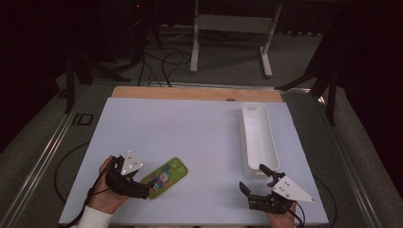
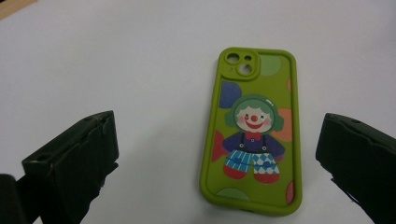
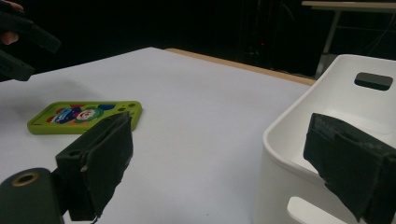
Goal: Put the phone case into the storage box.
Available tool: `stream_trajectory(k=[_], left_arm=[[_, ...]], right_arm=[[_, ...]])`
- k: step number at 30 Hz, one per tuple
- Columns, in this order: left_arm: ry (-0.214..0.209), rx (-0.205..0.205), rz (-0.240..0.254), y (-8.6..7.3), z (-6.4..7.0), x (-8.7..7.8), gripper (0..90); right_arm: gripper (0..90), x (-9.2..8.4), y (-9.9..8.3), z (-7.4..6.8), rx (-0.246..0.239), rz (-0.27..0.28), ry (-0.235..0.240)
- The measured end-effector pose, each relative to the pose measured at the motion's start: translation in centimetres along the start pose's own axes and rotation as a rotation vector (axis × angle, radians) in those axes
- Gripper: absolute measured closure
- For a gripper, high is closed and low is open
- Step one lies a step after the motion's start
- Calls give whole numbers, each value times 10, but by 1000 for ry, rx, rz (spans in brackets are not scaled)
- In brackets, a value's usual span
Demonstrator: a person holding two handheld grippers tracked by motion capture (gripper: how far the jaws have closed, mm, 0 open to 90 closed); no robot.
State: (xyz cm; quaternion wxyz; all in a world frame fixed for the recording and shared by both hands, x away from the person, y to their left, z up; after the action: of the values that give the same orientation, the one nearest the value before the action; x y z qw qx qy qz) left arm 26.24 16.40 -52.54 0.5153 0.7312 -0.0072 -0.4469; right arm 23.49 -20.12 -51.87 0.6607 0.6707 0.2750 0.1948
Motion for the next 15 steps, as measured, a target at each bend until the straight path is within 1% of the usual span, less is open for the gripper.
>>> stream_trajectory(k=[15], left_arm=[[-9, 29, -67, -4, 1, 10, 0]], right_arm=[[82, 0, 0, 0, 1, -2, -2]])
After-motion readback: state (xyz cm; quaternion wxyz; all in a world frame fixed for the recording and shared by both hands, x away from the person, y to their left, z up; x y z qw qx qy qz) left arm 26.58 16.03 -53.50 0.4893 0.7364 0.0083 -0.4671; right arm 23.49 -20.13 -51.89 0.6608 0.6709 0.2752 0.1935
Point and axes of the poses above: each handheld gripper's, and its own axes: x roughly forward along the jaws, y roughly out of its top, z roughly to its right, the point moved 7 cm from there along x, roughly forward along the jaws, and after that the axes turned 10 degrees about z, right-handed, at the moved point
